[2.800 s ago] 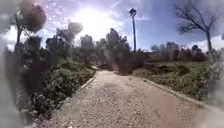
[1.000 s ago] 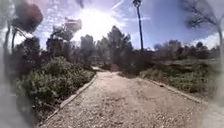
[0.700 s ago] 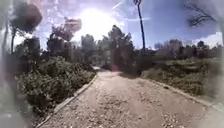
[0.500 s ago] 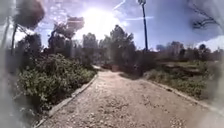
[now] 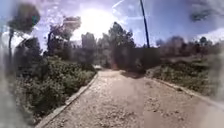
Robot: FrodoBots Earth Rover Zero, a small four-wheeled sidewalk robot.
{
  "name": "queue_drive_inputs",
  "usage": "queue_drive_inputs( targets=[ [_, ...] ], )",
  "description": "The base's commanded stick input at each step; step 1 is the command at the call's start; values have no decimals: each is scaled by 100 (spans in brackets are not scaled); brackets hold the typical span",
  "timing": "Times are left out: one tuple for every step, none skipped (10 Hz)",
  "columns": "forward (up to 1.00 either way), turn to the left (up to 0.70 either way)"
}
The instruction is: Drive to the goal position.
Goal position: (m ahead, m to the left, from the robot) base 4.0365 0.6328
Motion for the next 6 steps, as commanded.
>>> queue_drive_inputs(
  targets=[
    [70, 0],
    [70, 0],
    [70, 0],
    [70, 0],
    [70, 0],
    [70, 0]
  ],
)
